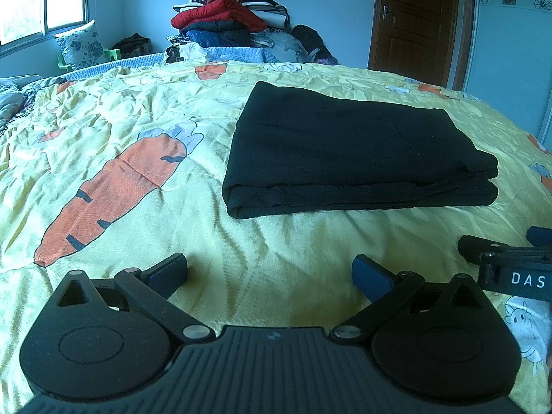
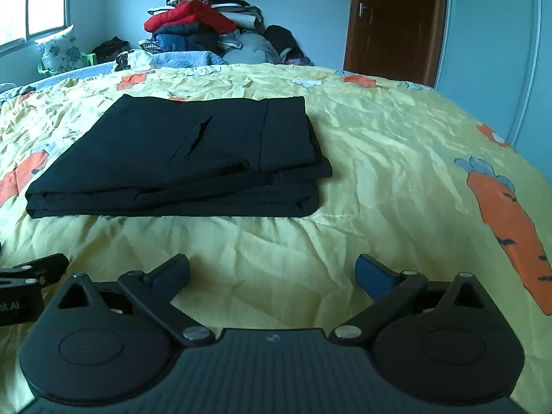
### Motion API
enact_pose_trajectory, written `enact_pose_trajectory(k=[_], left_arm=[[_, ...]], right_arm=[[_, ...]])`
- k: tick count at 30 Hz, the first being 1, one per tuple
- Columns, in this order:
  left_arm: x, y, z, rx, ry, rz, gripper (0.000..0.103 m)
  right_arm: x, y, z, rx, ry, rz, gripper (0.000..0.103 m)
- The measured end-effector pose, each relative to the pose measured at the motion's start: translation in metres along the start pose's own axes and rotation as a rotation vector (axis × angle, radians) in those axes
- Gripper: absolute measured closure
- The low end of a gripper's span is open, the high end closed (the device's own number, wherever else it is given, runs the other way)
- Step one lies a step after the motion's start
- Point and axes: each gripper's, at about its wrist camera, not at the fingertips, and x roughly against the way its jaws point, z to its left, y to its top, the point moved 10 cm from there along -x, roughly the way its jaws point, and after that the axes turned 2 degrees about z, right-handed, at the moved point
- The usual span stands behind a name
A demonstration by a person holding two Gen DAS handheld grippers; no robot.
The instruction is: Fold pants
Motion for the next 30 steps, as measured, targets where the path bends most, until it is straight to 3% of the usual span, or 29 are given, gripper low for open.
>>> enact_pose_trajectory(k=[30], left_arm=[[0.0,0.0,-0.0001,0.0,0.0,0.0,0.0]], right_arm=[[0.0001,-0.002,-0.0017,-0.019,0.016,0.008,0.0]])
